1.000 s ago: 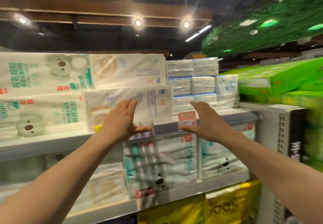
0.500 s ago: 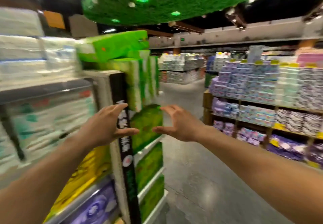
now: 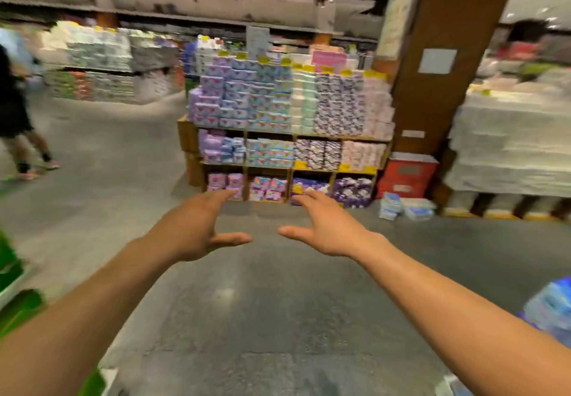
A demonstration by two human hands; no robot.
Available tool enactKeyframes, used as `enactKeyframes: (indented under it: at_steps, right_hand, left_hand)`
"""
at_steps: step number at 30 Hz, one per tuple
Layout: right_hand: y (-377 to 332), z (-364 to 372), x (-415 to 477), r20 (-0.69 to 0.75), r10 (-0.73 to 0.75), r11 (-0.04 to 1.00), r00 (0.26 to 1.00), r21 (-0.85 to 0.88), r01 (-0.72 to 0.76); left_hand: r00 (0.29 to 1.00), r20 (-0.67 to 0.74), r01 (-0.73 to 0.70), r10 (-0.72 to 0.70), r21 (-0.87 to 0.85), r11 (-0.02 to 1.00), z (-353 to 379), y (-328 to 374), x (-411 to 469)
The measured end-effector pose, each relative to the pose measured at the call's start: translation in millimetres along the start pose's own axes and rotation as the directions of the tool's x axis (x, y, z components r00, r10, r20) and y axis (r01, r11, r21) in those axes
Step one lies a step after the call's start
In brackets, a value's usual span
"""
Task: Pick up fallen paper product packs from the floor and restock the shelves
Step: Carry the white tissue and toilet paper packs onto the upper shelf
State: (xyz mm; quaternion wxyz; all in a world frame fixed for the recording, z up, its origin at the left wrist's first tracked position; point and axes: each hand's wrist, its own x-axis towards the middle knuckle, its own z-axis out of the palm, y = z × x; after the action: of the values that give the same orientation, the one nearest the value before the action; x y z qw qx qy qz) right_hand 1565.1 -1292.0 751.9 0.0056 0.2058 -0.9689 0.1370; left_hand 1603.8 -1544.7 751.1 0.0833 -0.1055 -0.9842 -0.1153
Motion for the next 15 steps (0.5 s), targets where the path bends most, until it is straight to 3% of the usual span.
enactKeyframes:
  at_steps: [9,15]
  right_hand:
    - [157.2,-40.8,81.4,-0.086,0.401,0.916,0.912,0.035,-0.4]
    - [286.6,-53.2,102.3,-0.112,0.585,0.81,0.804,0.141,-0.569]
  left_hand:
    - [0.926,0.102,-0.358,0.362,-0.058,0.932,55.5,57.1,261.0]
    - [0.805,0.175,-0.547,0.566,-0.15,0.824,130.0,149.3,397.0]
